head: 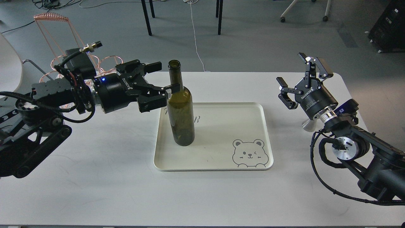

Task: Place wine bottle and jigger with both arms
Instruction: 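Reach the left gripper to the wine bottle neck and grasp it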

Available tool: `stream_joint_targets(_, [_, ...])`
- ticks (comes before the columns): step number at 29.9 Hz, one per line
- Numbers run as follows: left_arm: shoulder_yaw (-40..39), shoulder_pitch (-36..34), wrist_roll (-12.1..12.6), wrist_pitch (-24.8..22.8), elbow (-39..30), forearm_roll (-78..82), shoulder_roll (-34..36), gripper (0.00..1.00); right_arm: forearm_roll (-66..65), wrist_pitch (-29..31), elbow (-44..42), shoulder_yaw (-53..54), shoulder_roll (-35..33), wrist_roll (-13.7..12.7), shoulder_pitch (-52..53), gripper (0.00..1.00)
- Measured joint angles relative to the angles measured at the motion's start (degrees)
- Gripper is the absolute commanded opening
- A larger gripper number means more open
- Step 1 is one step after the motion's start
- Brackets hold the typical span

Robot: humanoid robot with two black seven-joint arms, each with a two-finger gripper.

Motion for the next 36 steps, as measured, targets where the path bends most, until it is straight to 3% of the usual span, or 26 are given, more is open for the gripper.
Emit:
stream_joint_targets(5, [0.8, -0.1, 0.0, 0.2, 1.7, 0.1, -2.1, 0.84, 0.0, 0.0, 0.0, 0.0, 0.0, 0.0, 0.0, 0.99])
stream_joint_targets(11, [1.3, -0.2, 0.0, 0.2, 2.8, 0.3, -2.3, 0.53, 0.0, 0.0, 0.0, 0.1, 0.0, 0.0, -0.3, 0.99])
stream_joint_targets(15, [1.3, -0.4, 0.0, 0.4, 3.2, 0.7, -2.4, 0.51, 0.0, 0.0, 0.0, 0.1, 0.0, 0.0, -0.4, 0.99])
stream_joint_targets(21, [1.3, -1.0, 0.0, 0.5, 4.1, 0.8, -2.8, 0.32, 0.0, 0.0, 0.0, 0.0, 0.0, 0.0, -0.4, 0.99])
stream_joint_targets(29, [1.4, -2.2, 0.0, 0.5, 4.7, 0.3, -3.1, 0.30, 0.0, 0.0, -0.1, -0.1, 0.0, 0.0, -0.4, 0.99])
stream_joint_targets(32, [1.4, -2.3, 0.0, 0.5, 4.7, 0.2, -3.1, 0.14, 0.0, 0.0, -0.1, -0.1, 0.0, 0.0, -0.4, 0.99])
stream_joint_targets(36, [1.4, -2.4, 0.0, 0.5, 4.7, 0.2, -3.1, 0.08, -0.1, -0.1, -0.1, -0.1, 0.0, 0.0, -0.3, 0.99])
